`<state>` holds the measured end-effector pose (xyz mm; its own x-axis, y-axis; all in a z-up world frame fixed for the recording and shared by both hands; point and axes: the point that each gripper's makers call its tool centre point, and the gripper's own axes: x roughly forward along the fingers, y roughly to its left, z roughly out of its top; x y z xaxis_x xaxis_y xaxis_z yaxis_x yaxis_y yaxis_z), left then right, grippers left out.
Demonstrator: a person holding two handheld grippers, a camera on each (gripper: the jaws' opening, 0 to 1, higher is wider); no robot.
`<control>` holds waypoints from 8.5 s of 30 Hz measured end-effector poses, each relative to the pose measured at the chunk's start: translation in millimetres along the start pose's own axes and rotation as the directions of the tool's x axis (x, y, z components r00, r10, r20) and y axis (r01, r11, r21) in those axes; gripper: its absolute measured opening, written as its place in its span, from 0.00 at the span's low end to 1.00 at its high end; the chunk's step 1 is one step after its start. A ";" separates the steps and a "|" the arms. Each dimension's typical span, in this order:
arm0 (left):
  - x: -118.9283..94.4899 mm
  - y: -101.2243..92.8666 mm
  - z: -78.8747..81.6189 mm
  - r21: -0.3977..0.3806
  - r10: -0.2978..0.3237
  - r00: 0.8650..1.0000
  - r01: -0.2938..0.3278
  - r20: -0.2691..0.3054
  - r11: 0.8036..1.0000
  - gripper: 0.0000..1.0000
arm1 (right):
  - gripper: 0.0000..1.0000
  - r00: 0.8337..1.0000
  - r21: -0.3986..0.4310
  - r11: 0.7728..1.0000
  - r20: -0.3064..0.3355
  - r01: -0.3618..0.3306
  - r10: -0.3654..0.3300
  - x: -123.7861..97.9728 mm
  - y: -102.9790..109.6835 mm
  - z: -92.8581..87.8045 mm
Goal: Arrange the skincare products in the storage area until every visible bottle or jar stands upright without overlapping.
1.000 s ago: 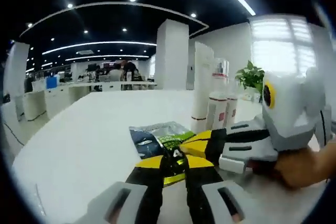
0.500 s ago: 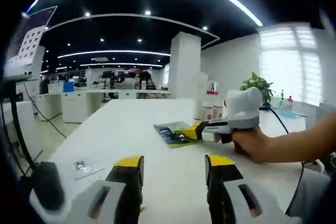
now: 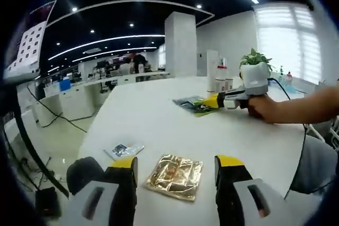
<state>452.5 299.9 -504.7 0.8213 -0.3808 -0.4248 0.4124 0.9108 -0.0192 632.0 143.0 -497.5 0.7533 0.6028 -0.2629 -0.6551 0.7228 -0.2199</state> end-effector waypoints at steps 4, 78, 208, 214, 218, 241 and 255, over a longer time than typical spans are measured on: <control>2.6 -6.2 -9.3 0.102 -0.047 0.994 0.057 -0.104 0.993 0.63 | 0.00 1.000 0.000 1.000 0.007 -0.005 0.005 -0.1 1.3 2.0; -2.0 0.5 -26.2 0.188 -0.116 0.686 0.352 -0.718 0.917 0.56 | 0.10 0.993 0.021 1.000 0.119 -0.004 0.002 -9.4 -0.6 19.9; 220.3 38.0 89.8 0.539 0.163 0.534 0.689 -0.830 0.484 0.39 | 0.10 0.984 0.078 0.997 0.175 0.007 -0.021 -12.0 -9.1 27.5; 222.1 37.6 90.7 0.532 0.173 0.517 0.705 -0.838 0.470 0.40 | 0.10 0.984 0.069 0.998 0.175 0.007 -0.019 -13.1 -7.3 28.1; 223.0 38.5 91.5 0.533 0.178 0.517 0.700 -0.837 0.476 0.40 | 0.10 0.985 0.058 0.998 0.173 0.001 -0.012 -13.2 -5.3 28.3; 165.2 43.0 95.1 0.551 0.152 0.590 0.588 -0.793 0.592 0.47 | 0.11 0.987 0.036 0.999 0.162 -0.017 0.011 -11.2 -2.0 26.1; 56.1 86.8 31.3 0.417 0.109 0.522 0.520 -0.846 0.746 0.54 | 0.11 0.989 0.037 0.999 0.149 -0.025 0.019 -11.3 -1.5 22.8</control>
<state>546.6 352.6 -501.9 0.1408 0.0354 -0.9894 0.8987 0.4146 0.1427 625.8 142.8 -472.8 0.7410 0.6600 -0.1236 -0.6708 0.7198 -0.1784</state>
